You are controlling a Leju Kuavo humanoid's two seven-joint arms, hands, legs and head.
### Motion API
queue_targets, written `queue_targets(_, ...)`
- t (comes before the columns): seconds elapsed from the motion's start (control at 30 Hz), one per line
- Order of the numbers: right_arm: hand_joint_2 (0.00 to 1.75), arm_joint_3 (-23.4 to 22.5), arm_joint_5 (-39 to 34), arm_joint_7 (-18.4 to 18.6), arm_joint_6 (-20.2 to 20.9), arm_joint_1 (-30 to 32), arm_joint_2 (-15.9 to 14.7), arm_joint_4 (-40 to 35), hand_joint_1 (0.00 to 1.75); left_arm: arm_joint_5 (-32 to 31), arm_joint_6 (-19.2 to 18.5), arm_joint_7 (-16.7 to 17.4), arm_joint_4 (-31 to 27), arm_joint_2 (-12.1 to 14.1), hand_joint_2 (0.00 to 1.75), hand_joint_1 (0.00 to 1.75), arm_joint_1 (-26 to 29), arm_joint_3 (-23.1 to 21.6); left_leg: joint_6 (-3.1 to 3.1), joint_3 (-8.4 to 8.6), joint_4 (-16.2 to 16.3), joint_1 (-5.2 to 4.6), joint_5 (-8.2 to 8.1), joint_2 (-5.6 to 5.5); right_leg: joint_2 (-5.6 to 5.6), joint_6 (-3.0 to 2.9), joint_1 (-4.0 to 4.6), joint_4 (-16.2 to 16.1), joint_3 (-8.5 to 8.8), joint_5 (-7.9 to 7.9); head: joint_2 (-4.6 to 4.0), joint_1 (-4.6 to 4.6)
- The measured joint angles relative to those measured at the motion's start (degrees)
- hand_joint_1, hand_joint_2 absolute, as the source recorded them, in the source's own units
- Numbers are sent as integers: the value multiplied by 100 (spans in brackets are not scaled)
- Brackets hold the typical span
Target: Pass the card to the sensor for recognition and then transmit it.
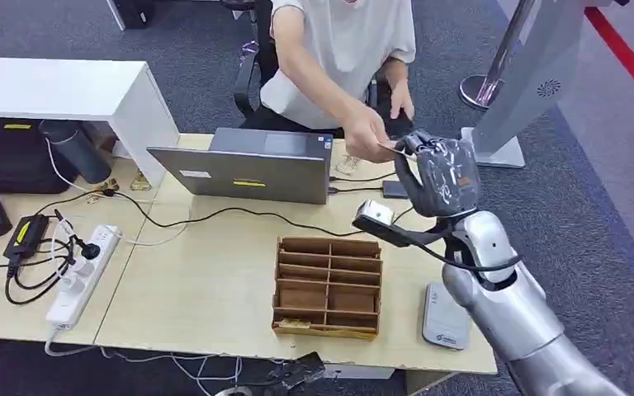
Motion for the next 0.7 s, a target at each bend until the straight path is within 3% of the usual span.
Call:
queue_targets(0.37,175,94,9,24,-48,43,164,313,175,-269,147,-2,0,-18,175,0,-121,0,0,-17,2,-1,-1,-7,-6,1,-1,-2,-15,-1,0,0)
queue_targets(0.4,175,100,9,24,-48,43,164,322,0,-269,147,-2,0,-18,175,0,-121,0,0,-16,2,-1,-1,-7,-6,1,-1,-2,-15,-1,0,0)
queue_targets(0.7,175,87,-13,46,-92,211,162,291,0,-302,151,-55,-2,-48,175,0,-154,-9,0,-13,2,-1,-1,5,5,1,-1,-2,-18,0,0,0)
